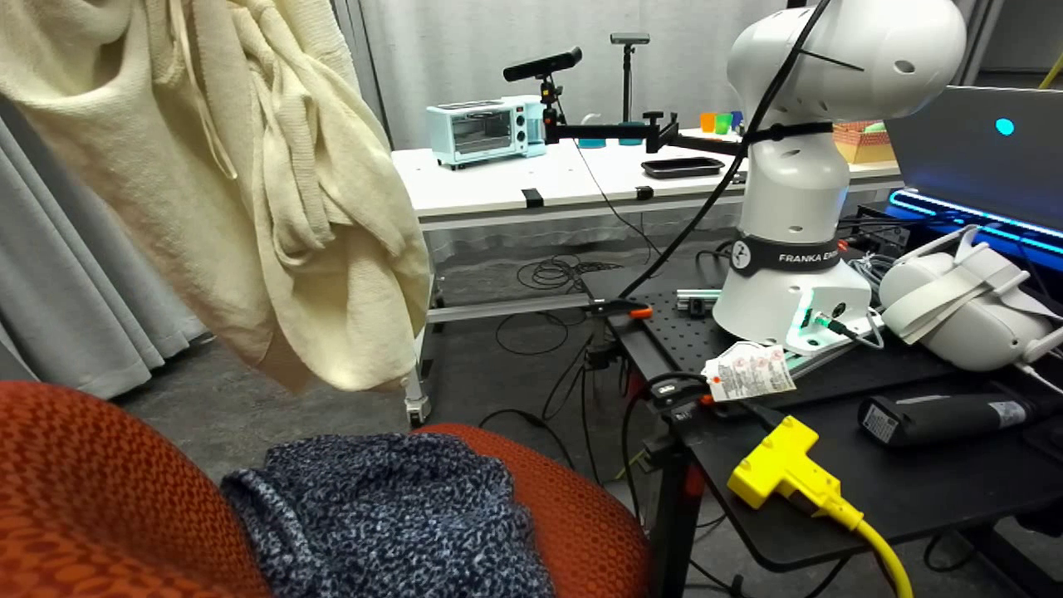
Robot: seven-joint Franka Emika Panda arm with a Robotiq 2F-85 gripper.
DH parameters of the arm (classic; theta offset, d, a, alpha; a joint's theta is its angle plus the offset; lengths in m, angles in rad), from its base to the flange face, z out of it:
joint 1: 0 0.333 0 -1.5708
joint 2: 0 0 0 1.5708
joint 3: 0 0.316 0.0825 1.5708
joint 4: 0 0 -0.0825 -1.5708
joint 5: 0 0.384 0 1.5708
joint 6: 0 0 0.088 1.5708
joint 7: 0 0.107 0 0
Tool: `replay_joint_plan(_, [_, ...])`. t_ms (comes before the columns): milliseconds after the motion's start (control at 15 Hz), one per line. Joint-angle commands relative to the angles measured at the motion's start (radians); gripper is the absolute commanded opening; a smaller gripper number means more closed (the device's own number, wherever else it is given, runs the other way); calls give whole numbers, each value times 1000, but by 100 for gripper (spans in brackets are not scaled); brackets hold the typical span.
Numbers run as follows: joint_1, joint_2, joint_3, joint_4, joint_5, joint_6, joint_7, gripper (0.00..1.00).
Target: Put the white piece of clothing on the seat.
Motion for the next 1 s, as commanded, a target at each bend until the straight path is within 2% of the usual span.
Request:
replay_joint_plan(0, [3, -25, 6, 15, 27, -102, -48, 35])
replay_joint_plan(67, [6, -25, 6, 20, 31, -130, -62, 37])
replay_joint_plan(200, [11, -27, 5, 31, 38, -173, -91, 50])
replay_joint_plan(600, [39, -28, -14, 60, 141, -250, -173, 96])
replay_joint_plan(667, [43, -27, -18, 62, 168, -253, -180, 99])
replay_joint_plan(933, [49, -27, -23, 66, 221, -253, -202, 100])
